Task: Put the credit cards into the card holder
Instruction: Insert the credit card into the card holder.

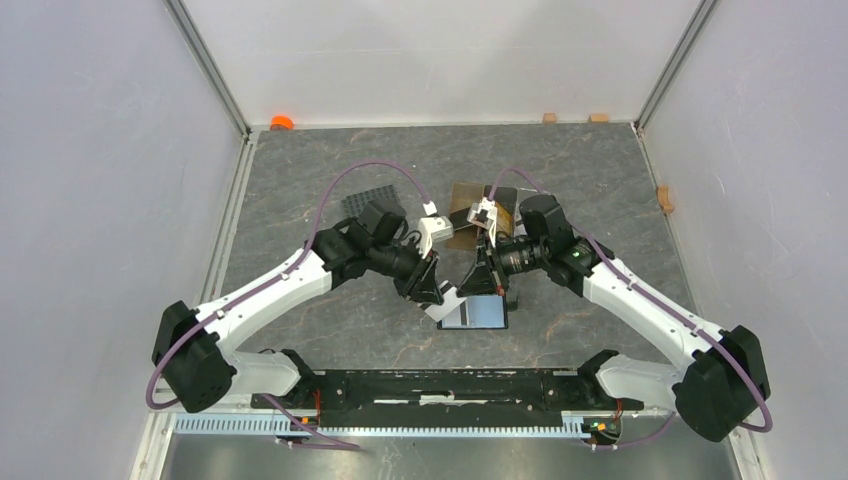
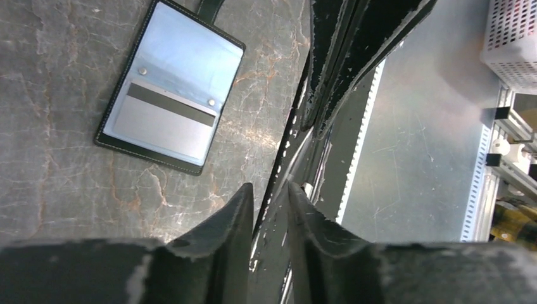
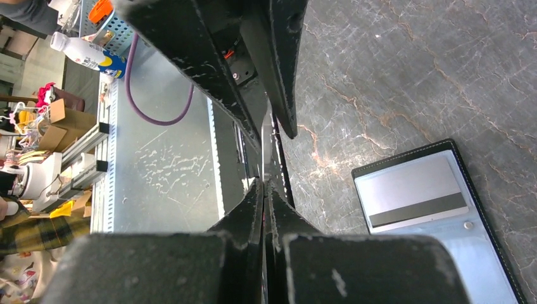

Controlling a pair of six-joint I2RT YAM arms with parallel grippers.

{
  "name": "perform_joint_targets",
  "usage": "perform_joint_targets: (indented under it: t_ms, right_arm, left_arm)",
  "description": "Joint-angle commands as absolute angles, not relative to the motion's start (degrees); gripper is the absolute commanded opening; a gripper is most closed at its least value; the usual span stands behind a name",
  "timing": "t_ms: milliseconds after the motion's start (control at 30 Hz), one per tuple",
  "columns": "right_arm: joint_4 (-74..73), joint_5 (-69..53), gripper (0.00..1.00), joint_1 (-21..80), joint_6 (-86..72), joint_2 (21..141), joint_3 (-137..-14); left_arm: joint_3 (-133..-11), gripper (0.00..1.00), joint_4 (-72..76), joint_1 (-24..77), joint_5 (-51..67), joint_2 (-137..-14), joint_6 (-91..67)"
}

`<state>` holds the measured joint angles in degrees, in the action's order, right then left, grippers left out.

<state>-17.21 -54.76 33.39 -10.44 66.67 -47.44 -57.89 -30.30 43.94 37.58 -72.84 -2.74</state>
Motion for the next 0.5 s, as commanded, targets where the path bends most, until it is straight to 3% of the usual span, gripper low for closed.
perform_joint_targets:
  t_ms: [0,67,133,200,267,300,333,467]
  right_arm:
    - [-17.4,-55.0,0.00,33.7,-9.0,66.2,-50.0]
    - [-18.4,-53.7,0.00,33.7,-8.2,66.5,-50.2]
    - [-19.0,-52.0,0.01,33.7,-8.3,66.5,-50.3]
    - [-20.1,-47.8,0.25,33.6,-9.0,66.0,-50.4]
    - [-21.0,-41.3,0.55,33.4,-10.3,64.5,-50.0]
    - [-21.5,-36.6,0.63,33.3,-10.8,63.7,-49.7]
    - [-22.1,-31.4,0.72,33.2,-11.3,62.5,-49.1]
    - [-25.7,-8.2,0.86,33.3,-13.6,58.1,-45.1]
  left_arm:
    - [-59.0,0.24,-31.9,44.5,40.6,-73.4,-0.1]
    - [-59.0,0.08,-32.1,44.5,40.5,-73.2,-0.1]
    - [-58.7,0.02,-32.1,44.5,40.5,-72.9,-0.1]
    - [-58.4,0.02,-32.1,44.5,39.6,-72.8,-1.7]
    - [-57.5,0.02,-31.6,44.5,37.2,-72.6,-5.0]
    - [-56.4,0.02,-30.9,44.5,34.8,-72.2,-8.1]
    - [-54.9,0.02,-29.2,44.5,33.3,-71.8,-11.1]
    - [-43.6,0.02,-14.0,44.5,28.1,-68.5,-30.2]
